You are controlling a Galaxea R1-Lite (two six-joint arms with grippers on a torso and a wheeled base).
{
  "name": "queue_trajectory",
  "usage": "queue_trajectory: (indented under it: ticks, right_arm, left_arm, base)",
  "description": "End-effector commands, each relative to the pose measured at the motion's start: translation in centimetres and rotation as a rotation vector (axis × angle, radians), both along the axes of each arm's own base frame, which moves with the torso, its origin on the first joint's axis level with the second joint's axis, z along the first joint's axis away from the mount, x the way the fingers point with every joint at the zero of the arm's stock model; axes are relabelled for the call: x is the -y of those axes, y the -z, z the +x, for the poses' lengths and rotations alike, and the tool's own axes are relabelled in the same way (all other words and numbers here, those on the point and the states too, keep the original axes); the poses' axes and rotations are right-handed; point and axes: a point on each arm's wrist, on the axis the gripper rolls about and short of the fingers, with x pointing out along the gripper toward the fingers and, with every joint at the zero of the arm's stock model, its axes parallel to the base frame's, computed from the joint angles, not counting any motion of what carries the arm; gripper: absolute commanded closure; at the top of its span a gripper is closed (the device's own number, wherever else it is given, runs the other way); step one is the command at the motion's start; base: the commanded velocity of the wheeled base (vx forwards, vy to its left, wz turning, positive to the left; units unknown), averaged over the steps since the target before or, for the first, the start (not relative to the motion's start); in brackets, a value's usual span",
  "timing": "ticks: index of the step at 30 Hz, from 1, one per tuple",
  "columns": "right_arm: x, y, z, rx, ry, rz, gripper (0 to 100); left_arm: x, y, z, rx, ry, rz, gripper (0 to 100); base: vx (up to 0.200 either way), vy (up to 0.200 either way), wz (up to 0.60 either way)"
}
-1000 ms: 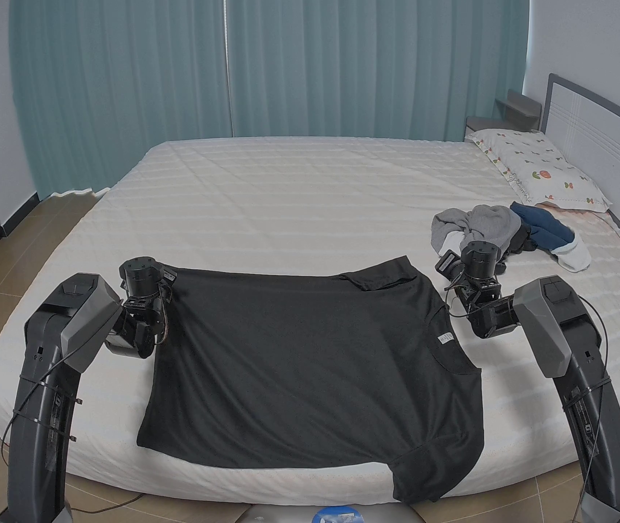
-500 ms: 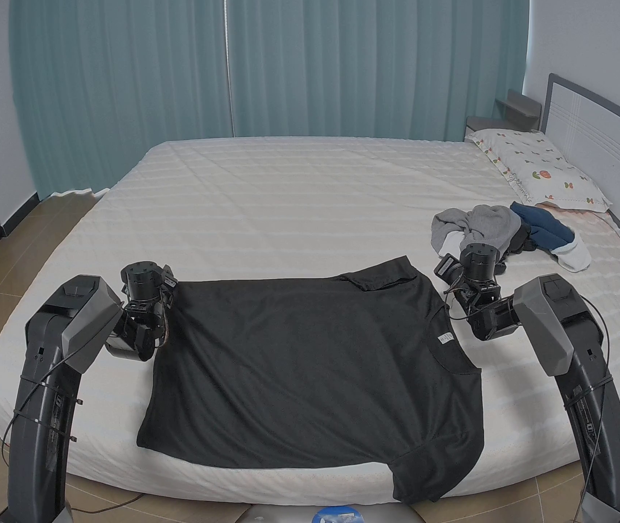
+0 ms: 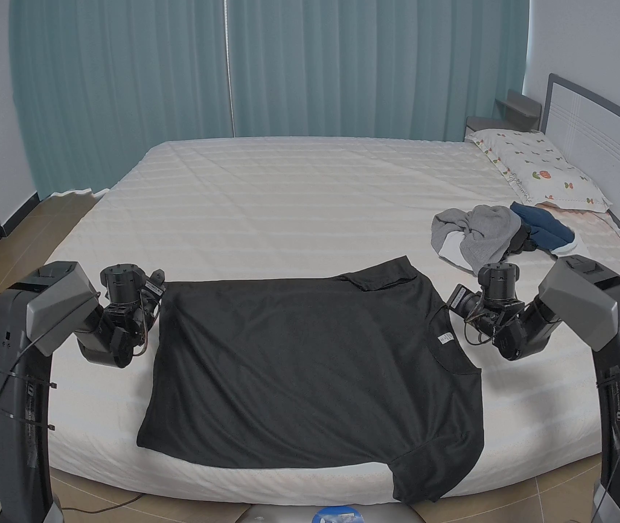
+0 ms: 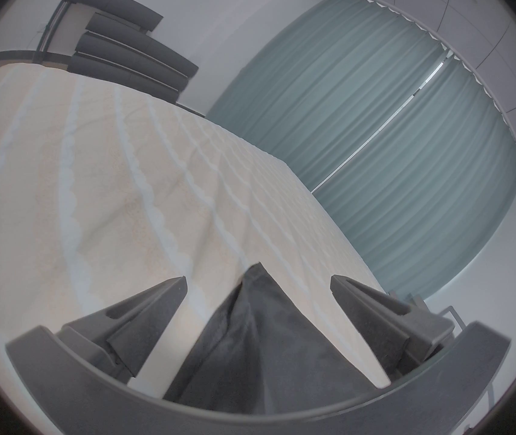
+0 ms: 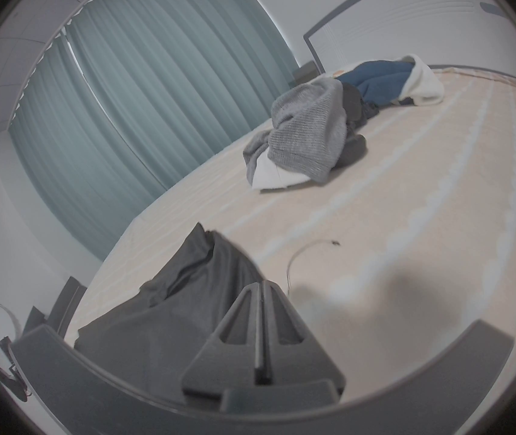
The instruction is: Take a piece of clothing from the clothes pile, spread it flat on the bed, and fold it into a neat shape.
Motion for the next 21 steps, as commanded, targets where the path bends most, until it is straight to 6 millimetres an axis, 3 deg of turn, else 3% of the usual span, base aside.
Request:
queue_trajectory:
  ticks: [1, 3, 4, 5, 8, 13, 14, 21]
  right_arm:
    - [0.4, -6.0, -10.3, -0.05, -0.097, 0.16, 100]
    - [0.4, -6.0, -10.3, -0.05, -0.097, 0.16, 100]
    - [0.8, -5.5, -13.7, -0.107, -0.135, 0.207, 100]
    - [1.0, -5.2, -14.8, -0.124, -0.145, 0.211, 100]
    - [1.2, -4.6, -17.1, -0.14, -0.158, 0.227, 100]
    - [1.6, -4.2, -20.0, -0.13, -0.189, 0.263, 100]
    - [1.7, -4.2, -20.6, -0.124, -0.21, 0.287, 0]
    - [1.9, -4.3, -22.6, -0.157, -0.269, 0.471, 0]
  left_arm:
    - [0.1, -7.7, -7.7, 0.03, 0.165, -0.063, 0]
    - [0.1, -7.7, -7.7, 0.03, 0.165, -0.063, 0]
    - [0.7, -7.9, -9.4, -0.001, 0.265, -0.105, 0]
    - [0.9, -7.7, -9.6, -0.01, 0.283, -0.112, 0]
    - [1.0, -7.1, -9.9, -0.036, 0.287, -0.123, 0]
    - [0.9, -5.6, -12.3, -0.129, 0.286, -0.142, 0]
    - [0.9, -5.4, -13.3, -0.151, 0.285, -0.144, 0]
    - [0.8, -4.3, -17.0, -0.265, 0.327, -0.196, 0]
  base:
    - [0.0, 0.0, 0.0]
    - [0.0, 0.0, 0.0]
    - [0.0, 0.0, 0.0]
    - [0.0, 0.0, 0.0]
    - [0.0, 0.0, 0.0]
    - [0.0, 0.0, 0.0]
    - [0.0, 0.0, 0.0]
    - [0.0, 0.0, 0.0]
